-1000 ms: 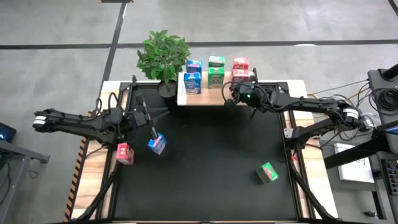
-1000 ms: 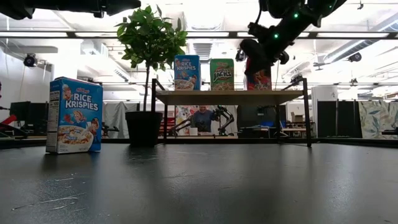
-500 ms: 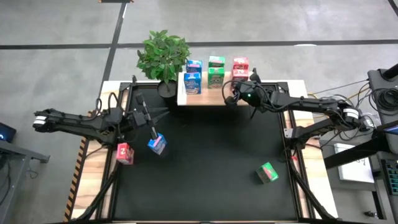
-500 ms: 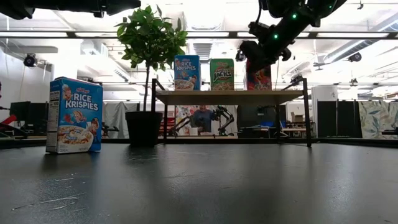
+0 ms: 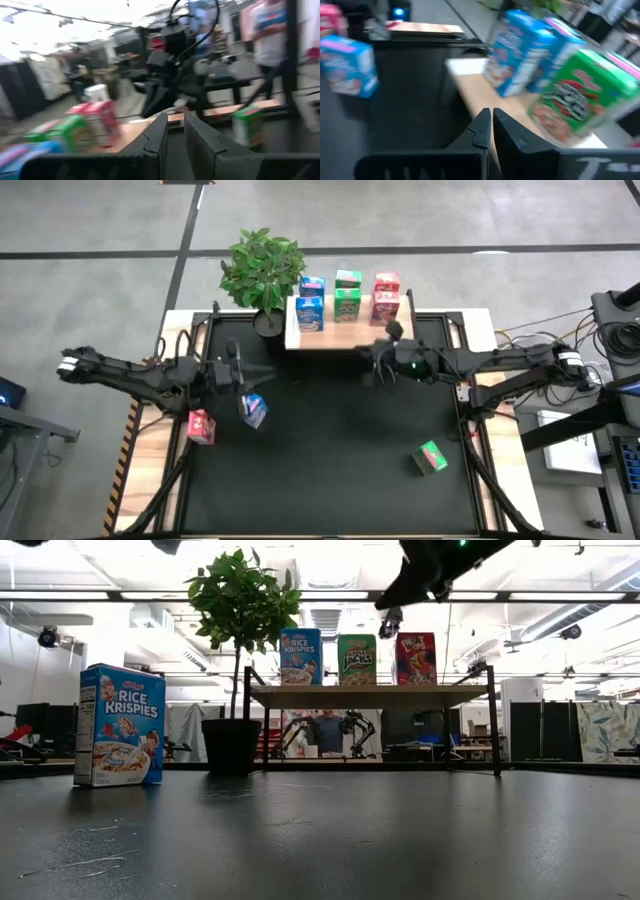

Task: Stack cereal on shelf
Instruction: Put the blue cereal box on the shelf, aligned with the other blue cereal box

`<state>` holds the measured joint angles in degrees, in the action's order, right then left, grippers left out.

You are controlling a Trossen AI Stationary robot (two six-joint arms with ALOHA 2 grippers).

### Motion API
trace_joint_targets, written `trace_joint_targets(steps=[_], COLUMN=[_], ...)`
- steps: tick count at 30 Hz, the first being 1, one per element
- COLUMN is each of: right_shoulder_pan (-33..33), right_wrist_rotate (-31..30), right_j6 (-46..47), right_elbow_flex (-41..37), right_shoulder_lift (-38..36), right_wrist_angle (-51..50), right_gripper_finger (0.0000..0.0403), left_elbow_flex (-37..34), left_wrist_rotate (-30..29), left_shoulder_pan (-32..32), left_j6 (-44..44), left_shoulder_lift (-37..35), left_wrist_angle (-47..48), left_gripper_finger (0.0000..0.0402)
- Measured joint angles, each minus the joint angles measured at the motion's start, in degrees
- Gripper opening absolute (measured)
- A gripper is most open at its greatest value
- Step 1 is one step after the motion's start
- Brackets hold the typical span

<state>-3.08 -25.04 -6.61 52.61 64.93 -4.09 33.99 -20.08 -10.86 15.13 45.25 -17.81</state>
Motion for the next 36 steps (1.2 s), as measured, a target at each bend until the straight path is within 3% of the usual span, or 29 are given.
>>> trace_joint_targets(steps=[4,8,14,17,22,25,31,36], right_shoulder_pan=[4.5,7.6,9.6,9.7,9.7,9.8,10.1,10.1], right_wrist_rotate=[0.0,0.0,0.0,0.0,0.0,0.0,0.1,0.1], right_j6=[-2.0,-3.3,-4.9,-5.3,-5.5,-5.5,-5.5,-5.3], right_elbow_flex=[-0.7,-1.4,-1.8,-2.0,-2.3,-2.3,-2.3,-2.3], right_shoulder_lift=[0.1,0.0,0.0,0.0,0.0,0.0,0.0,0.0], right_wrist_angle=[0.3,0.5,0.6,0.6,0.6,0.6,0.6,0.6], right_gripper_finger=[0.0009,0.0009,0.0009,0.0009,0.0009,0.0009,0.0009,0.0009], left_elbow_flex=[5.3,15.3,30.4,34.2,34.6,33.6,30.7,28.9], left_wrist_rotate=[-5.0,-12.2,-10.3,-6.2,0.6,1.6,-2.3,-6.6], left_shoulder_pan=[-6.9,-12.9,-15.8,-16.4,-16.4,-15.9,-15.4,-14.8], left_j6=[-8.1,-28.6,-72.1,-83.0,-88.3,-90.2,-91.9,-92.7], left_shoulder_lift=[3.2,7.7,18.5,24.0,29.8,31.6,32.2,32.1], left_wrist_angle=[8.5,30.6,71.2,83.4,87.8,88.3,89.3,89.4], left_gripper_finger=[0.0043,0.0042,0.0044,0.0054,0.0102,0.0147,0.023,0.0262])
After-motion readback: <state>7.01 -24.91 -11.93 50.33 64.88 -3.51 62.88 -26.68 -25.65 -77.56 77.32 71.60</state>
